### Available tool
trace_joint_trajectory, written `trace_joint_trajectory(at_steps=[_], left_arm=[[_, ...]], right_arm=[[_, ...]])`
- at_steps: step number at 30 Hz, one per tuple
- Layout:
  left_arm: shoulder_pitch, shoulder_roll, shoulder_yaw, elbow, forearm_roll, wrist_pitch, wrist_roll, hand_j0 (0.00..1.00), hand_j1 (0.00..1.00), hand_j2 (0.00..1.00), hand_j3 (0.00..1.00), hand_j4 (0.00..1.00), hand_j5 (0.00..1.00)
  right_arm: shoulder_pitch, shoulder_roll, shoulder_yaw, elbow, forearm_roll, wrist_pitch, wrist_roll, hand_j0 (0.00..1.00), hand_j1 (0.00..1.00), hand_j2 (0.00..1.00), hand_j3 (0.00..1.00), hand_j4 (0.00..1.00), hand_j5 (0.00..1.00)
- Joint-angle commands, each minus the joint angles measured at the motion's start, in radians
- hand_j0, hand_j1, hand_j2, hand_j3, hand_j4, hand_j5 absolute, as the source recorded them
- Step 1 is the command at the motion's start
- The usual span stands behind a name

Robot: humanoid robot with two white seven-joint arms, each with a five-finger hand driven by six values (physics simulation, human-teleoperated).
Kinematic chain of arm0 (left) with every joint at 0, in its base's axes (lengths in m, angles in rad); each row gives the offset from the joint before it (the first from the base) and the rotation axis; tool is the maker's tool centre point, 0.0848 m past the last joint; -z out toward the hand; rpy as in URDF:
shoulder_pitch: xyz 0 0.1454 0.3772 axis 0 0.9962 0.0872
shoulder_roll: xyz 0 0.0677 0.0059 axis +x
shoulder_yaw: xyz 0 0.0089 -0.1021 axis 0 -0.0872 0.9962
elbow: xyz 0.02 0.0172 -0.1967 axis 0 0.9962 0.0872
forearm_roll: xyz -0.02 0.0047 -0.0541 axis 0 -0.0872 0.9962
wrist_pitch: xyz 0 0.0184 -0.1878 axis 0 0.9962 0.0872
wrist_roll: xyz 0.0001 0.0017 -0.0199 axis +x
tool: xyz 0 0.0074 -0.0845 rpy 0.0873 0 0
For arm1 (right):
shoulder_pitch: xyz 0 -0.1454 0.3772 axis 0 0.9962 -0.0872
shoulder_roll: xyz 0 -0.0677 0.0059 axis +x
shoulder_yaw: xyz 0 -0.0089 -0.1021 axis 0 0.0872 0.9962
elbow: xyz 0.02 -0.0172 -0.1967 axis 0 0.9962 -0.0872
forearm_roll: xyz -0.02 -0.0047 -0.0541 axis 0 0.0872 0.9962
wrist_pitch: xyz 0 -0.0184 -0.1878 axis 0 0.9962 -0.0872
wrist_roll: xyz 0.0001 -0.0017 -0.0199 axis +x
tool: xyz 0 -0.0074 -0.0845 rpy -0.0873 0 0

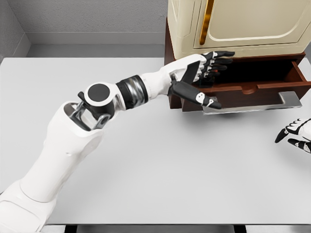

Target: Put the switch into the drawer with left arm, and close the drawer with right arm

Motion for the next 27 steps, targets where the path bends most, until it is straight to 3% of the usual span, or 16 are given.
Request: trace_joint_trajectory(at_steps=[1,6,10,19,27], left_arm=[[0.0,0.075,0.03,-0.035,0.06,0.0,-0.002,1.0,1.0,1.0,1.0,1.0,1.0],[0.014,0.139,0.057,-0.032,0.103,0.0,-0.005,1.0,1.0,1.0,1.0,1.0,1.0],[0.008,0.135,0.056,0.0,0.097,-0.001,-0.004,1.0,1.0,1.0,1.0,1.0,1.0],[-0.011,0.049,0.01,0.086,0.077,-0.001,-0.001,1.0,1.0,1.0,1.0,1.0,1.0],[-0.046,-0.048,-0.015,0.146,-0.001,-0.001,0.001,1.0,1.0,1.0,1.0,1.0,1.0]], right_arm=[[0.0,-0.001,0.0,0.0,-0.007,0.001,0.0,0.5,0.5,0.5,0.5,0.5,0.5],[0.0,-0.001,0.0,-0.003,-0.007,0.001,0.0,0.5,0.5,0.5,0.5,0.5,0.5],[0.0,-0.001,0.0,-0.002,-0.007,0.001,0.0,0.5,0.5,0.5,0.5,0.5,0.5],[0.0,-0.001,0.0,-0.002,-0.007,0.001,0.0,0.5,0.5,0.5,0.5,0.5,0.5],[0.0,-0.003,0.0,0.0,-0.007,0.001,0.0,0.5,0.5,0.5,0.5,0.5,0.5]])
